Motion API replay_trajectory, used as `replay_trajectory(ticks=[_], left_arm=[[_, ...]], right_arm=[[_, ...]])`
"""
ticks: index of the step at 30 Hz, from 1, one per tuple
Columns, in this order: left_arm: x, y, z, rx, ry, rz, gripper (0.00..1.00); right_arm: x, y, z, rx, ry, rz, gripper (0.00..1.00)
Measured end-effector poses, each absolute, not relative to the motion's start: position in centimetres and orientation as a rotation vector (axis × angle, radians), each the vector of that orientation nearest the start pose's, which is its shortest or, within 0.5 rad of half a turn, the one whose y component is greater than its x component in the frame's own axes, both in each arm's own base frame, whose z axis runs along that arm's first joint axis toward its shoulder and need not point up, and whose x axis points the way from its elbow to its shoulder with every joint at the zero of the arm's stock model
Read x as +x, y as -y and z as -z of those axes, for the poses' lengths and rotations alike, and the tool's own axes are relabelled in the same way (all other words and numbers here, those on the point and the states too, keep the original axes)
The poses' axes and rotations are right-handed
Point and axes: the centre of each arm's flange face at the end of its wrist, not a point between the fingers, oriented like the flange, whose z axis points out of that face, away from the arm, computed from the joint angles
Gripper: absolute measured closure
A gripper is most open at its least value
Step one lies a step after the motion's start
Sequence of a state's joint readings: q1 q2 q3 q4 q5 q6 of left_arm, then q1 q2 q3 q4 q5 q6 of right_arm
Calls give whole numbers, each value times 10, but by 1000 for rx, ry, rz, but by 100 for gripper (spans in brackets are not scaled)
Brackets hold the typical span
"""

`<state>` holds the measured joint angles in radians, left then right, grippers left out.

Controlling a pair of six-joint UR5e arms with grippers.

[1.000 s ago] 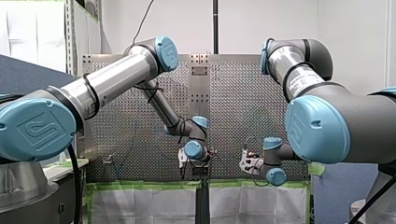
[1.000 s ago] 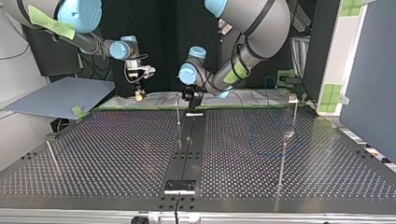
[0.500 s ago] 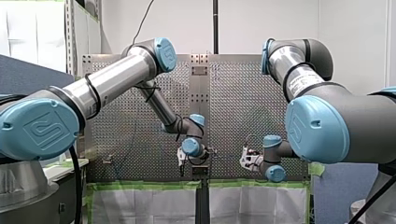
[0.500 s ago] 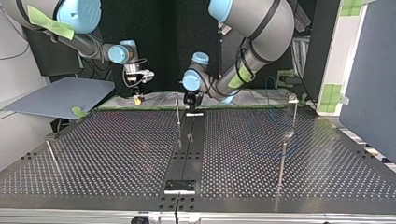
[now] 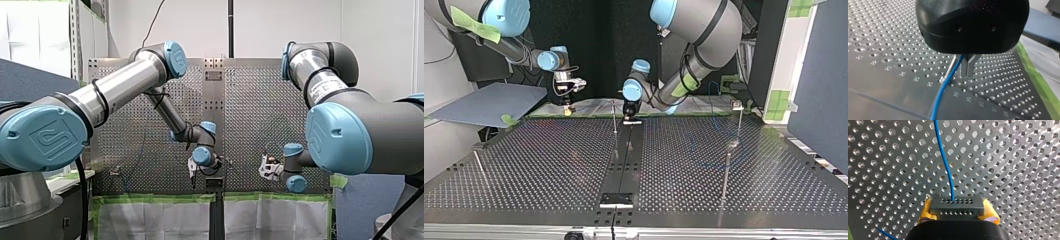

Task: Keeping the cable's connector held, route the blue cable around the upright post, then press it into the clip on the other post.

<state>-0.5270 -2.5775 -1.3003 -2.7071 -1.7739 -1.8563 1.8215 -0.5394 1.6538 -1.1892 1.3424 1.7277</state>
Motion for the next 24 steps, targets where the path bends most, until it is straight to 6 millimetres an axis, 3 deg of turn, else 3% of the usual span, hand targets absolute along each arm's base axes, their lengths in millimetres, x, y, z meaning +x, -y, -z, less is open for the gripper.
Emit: replay_trajectory(ticks=[8,24], left_arm=[[570,453,-11,51,-1881,352,100],[574,451,-12,40,-1876,344,100]], right_arm=[[307,592,59,1434,1022,-1699,100],[303,614,48,1394,1003,-1705,100]])
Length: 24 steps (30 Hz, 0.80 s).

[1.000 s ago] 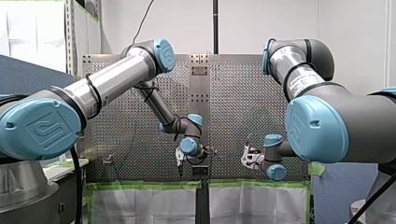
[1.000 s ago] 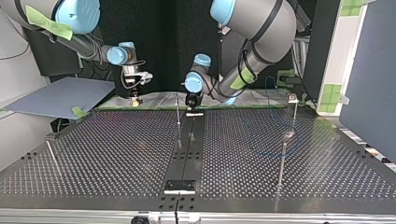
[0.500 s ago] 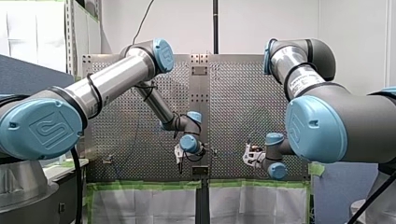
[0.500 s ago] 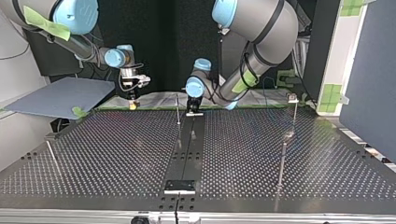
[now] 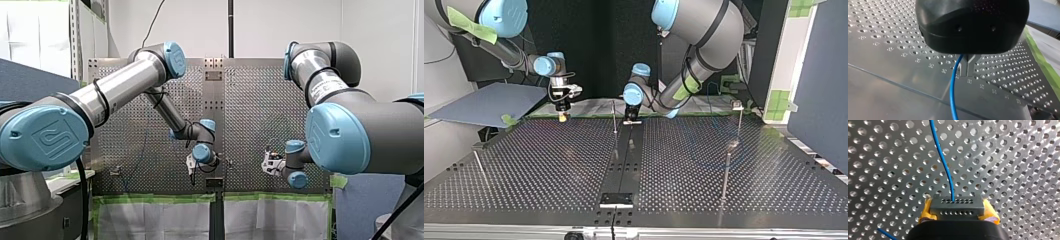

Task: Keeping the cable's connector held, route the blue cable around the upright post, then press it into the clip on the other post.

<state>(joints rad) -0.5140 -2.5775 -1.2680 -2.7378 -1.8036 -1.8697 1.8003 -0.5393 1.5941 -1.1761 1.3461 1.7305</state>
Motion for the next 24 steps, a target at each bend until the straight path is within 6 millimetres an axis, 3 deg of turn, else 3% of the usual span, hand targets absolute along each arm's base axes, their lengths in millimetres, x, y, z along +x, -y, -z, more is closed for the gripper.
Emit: replay_trajectory(ticks=[15,16,17,18,19,20,22,23,24], left_arm=[[580,454,-16,33,-1820,358,100],[581,454,-16,34,-1813,359,93],[581,455,-17,37,-1804,359,93],[581,456,-17,40,-1799,358,83],[582,457,-18,45,-1794,356,66],[582,457,-18,52,-1789,351,66],[582,458,-19,62,-1785,343,32],[582,458,-19,66,-1783,340,32],[582,458,-19,71,-1783,337,18]], right_arm=[[294,634,37,1360,999,-1707,100],[294,635,37,1359,999,-1706,100],[293,635,37,1358,1000,-1706,100],[293,636,37,1358,1000,-1705,100],[293,636,37,1358,1000,-1705,100],[292,636,37,1358,1002,-1704,100],[292,636,37,1359,1003,-1703,100],[291,636,37,1360,1004,-1702,100],[291,636,38,1360,1006,-1701,100]])
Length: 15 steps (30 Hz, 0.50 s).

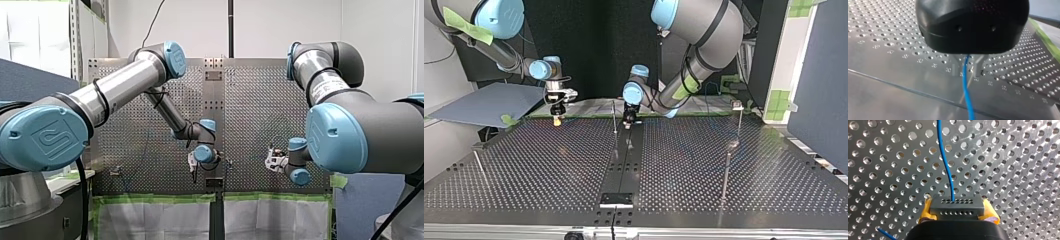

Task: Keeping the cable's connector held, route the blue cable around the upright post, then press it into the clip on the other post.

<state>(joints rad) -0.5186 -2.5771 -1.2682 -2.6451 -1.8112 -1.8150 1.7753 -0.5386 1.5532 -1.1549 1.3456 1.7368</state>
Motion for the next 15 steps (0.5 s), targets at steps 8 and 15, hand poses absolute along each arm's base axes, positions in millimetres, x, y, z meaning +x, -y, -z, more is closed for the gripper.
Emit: replay_trajectory(ticks=[8,15], left_arm=[[575,456,-16,76,-1817,278,0],[566,454,-13,119,-1860,193,0]], right_arm=[[288,637,39,1362,1015,-1694,100],[288,636,39,1364,1021,-1694,100]])
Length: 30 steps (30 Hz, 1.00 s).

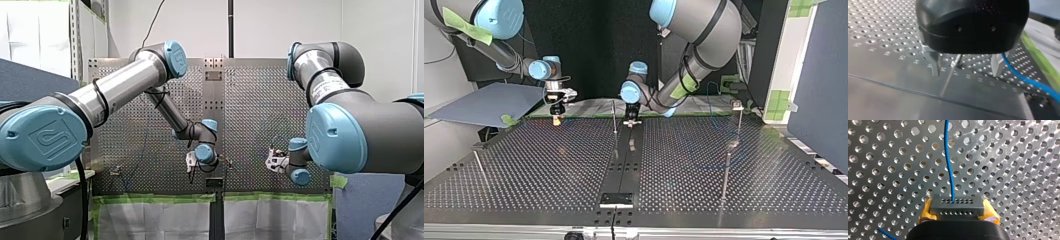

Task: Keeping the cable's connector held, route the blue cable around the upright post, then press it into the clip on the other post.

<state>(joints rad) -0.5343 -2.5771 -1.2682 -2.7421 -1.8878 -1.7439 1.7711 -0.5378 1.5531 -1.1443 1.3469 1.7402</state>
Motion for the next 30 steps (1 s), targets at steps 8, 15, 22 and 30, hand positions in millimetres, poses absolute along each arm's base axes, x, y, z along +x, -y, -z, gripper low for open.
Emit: replay_trajectory(ticks=[8,15,22,30], left_arm=[[554,455,-10,162,-1911,133,0],[527,465,-4,209,-1971,109,0],[505,464,-8,237,-2015,115,0],[484,465,-14,264,-2029,139,0]], right_arm=[[288,636,40,1367,1029,-1693,100],[287,635,41,1375,1042,-1687,100],[287,635,42,1377,1045,-1686,100],[287,634,43,1381,1048,-1684,100]])
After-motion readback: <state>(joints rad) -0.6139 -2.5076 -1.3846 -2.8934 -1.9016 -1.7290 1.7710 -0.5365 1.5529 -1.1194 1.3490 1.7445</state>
